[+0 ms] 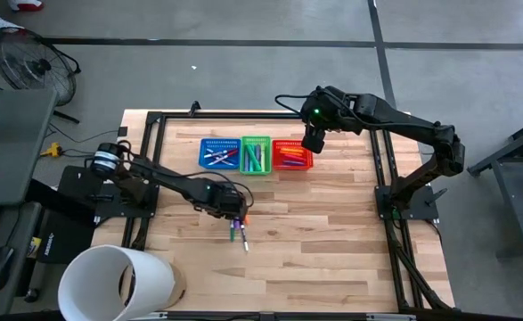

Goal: Pick & Place Markers
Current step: Put the black marker into the blue bin

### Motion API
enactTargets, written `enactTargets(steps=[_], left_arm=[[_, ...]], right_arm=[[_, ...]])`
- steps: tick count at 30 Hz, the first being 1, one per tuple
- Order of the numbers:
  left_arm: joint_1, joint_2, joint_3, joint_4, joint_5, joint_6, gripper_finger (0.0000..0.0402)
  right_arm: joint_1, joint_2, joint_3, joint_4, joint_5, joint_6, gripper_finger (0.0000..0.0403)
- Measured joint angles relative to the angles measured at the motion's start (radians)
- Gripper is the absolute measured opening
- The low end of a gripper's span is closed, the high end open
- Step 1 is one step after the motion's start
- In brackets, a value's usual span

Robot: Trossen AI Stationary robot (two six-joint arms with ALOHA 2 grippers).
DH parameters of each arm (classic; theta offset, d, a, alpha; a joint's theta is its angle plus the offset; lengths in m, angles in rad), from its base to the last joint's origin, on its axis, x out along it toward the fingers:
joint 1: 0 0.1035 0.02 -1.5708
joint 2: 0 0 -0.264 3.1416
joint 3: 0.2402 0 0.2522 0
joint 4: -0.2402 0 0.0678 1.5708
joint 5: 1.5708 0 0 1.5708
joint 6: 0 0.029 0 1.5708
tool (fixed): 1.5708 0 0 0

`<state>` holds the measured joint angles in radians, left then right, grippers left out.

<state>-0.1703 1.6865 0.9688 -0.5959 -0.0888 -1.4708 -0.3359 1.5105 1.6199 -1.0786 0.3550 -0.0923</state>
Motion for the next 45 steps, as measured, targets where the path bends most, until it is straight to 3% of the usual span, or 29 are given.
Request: enactTargets(steps=[17, 24, 35, 45], left_arm=[[0.0, 0.035, 0.037, 0.047, 0.007, 0.023, 0.012], [0.0, 0.033, 0.105, 0.032, -0.077, 0.104, 0.012], [-0.023, -0.035, 0.103, -0.031, -0.338, 0.227, 0.012], [-0.069, -0.164, 0.104, -0.116, -0.549, 0.427, 0.012]], right_arm=[[0.0, 0.0, -0.003, -0.029, -0.04, 0.023, 0.0183], [0.008, -0.043, -0.246, 0.027, -0.173, 0.127, 0.0183], [0.07, -0.221, -0.554, 0.045, -0.262, 0.506, 0.0183], [0.296, -0.289, -0.728, 0.187, -0.304, 1.058, 0.0183]])
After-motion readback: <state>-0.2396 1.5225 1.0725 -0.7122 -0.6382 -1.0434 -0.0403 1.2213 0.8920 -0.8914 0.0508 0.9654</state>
